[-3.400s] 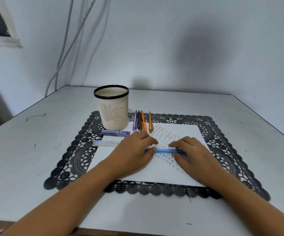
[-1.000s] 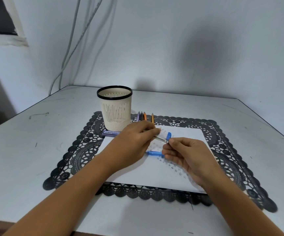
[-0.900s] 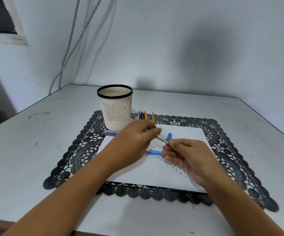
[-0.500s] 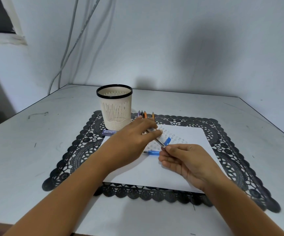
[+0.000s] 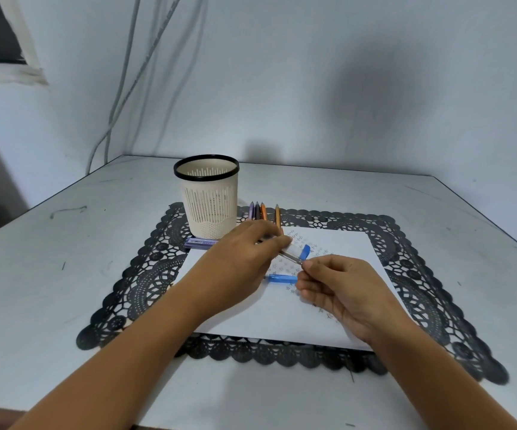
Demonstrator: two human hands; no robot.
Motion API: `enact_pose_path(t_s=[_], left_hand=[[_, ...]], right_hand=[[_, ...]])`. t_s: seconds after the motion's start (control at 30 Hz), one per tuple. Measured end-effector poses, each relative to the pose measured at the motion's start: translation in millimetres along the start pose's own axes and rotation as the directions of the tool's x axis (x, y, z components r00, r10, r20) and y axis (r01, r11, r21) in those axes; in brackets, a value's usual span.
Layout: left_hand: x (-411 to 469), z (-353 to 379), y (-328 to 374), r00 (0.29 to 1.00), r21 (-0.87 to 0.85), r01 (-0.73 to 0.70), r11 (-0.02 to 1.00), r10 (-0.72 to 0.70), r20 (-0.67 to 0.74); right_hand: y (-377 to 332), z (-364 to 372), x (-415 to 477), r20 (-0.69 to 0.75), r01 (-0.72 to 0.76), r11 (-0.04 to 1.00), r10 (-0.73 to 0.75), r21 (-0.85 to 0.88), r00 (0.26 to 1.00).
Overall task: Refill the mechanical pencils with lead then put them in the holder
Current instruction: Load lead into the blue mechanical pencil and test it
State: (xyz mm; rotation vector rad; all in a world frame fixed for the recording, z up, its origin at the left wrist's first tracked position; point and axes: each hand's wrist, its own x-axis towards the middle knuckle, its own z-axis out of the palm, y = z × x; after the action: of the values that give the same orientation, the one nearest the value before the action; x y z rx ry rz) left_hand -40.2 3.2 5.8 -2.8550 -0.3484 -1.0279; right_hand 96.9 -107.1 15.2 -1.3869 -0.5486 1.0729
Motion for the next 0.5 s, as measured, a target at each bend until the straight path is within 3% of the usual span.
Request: enact_pose_path(t_s=[0.5], left_hand=[[-1.3,3.7,0.5,0.99,-0.062,0.141,0.988,-0.14,0.021]], right_hand=[[-1.4,-1.2,-3.1,-0.093,0.211,0.947,-0.239,-0.241,0.967]])
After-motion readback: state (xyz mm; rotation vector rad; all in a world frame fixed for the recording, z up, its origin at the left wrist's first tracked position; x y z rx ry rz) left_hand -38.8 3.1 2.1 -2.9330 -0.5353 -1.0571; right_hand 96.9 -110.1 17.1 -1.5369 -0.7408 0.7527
